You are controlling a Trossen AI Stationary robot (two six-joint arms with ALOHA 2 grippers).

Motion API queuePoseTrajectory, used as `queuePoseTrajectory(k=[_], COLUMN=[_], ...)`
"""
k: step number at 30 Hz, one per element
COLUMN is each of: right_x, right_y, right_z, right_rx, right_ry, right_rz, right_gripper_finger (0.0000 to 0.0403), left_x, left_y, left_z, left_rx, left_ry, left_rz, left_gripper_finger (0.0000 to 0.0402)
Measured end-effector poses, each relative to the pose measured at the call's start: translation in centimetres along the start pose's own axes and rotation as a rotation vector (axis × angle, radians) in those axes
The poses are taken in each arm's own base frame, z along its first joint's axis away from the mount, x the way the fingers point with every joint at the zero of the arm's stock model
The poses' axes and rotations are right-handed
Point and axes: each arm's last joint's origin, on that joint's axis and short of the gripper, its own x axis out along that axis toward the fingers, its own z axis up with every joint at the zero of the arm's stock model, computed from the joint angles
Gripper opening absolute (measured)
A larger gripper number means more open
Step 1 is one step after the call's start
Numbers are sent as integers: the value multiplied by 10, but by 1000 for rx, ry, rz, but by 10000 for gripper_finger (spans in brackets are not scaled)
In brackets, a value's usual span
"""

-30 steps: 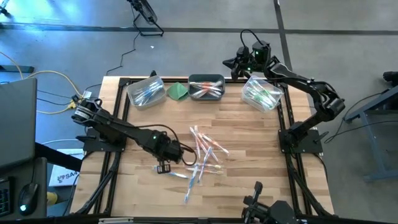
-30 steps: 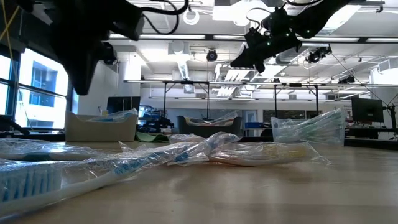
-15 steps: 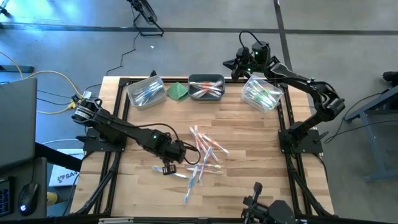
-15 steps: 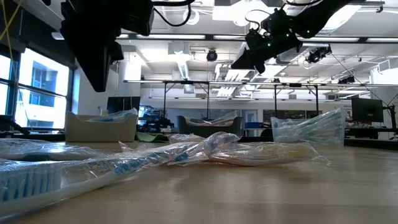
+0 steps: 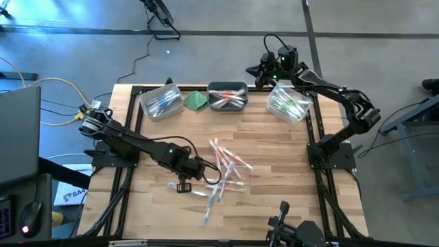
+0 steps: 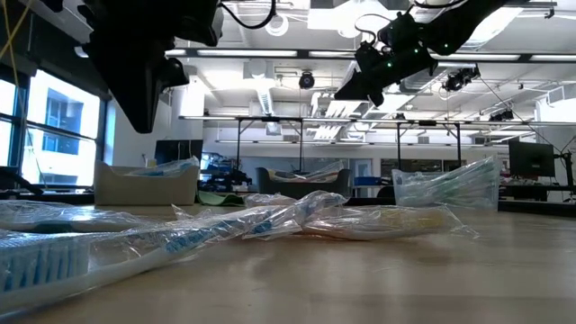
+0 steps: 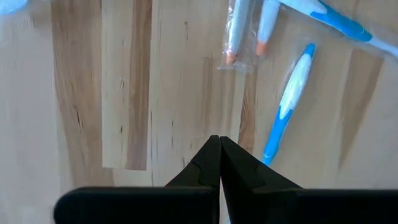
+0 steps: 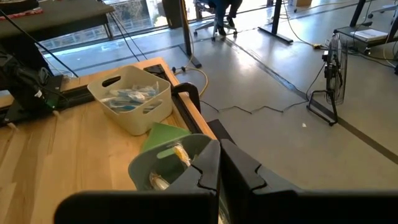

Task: Pick & Place Toothbrushes
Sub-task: Put the bottom left blue toothbrush into the gray bin

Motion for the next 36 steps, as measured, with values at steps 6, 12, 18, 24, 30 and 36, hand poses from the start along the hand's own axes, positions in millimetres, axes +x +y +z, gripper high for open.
queuePoseTrajectory(k=[6, 12, 18, 24, 30, 36], right_x=[0, 0, 0, -1, -1, -1], right_y=[0, 0, 1, 1, 2, 2], right_z=[-1, -3, -9, -12, -13, -13], right_rx=[3, 25, 43, 34, 39, 38], right_ry=[5, 33, 83, 115, 123, 126], right_rz=[0, 0, 3, 2, 2, 2], right_gripper_finger=[3, 4, 4, 3, 3, 4], left_x=[0, 5, 18, 35, 38, 39], left_y=[0, 0, -13, -42, -54, -56], left_z=[0, -1, -1, -6, -2, 3], left_rx=[92, 101, 130, 240, 197, 78], left_ry=[1, 28, 76, 134, 101, 62], left_rz=[1, 9, -33, -67, -79, -95], left_gripper_finger=[0, 0, 0, 0, 0, 0])
